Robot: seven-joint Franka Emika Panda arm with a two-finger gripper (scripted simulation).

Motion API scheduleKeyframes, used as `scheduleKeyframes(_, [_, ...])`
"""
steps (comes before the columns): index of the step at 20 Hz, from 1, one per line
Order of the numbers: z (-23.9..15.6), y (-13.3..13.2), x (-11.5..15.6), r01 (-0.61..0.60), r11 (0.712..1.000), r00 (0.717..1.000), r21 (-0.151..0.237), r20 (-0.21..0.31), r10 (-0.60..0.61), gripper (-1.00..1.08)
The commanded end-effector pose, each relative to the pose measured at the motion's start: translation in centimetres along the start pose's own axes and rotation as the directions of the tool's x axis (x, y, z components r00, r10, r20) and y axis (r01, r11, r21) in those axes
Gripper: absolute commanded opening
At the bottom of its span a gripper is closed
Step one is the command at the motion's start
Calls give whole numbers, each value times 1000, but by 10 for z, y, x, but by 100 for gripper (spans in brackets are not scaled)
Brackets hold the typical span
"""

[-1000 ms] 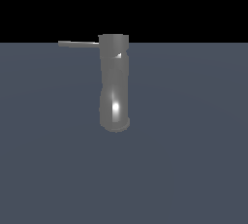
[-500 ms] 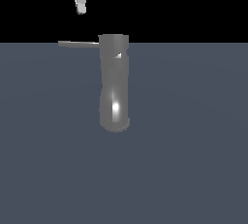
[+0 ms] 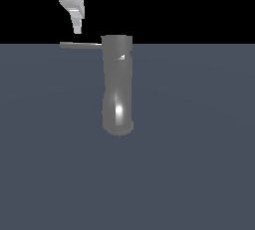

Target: Turn on the faucet by rotating a designated handle.

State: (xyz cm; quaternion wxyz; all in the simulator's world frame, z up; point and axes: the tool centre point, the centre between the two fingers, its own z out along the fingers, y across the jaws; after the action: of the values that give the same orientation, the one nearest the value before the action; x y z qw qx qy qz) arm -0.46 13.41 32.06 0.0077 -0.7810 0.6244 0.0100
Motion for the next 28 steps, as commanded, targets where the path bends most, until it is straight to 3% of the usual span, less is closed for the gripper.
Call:
scheduleKeyframes(1, [9, -7, -5, -49, 999, 999, 1, -6, 49, -100])
scheduleKeyframes(10, [32, -22, -17, -154, 988, 988, 4, -22, 154, -100])
scheduleKeyframes(20, [36, -25, -19, -172, 985, 985, 5, -25, 172, -100])
scheduleKeyframes(28, [36, -1, -21, -172, 985, 985, 5, -25, 172, -100])
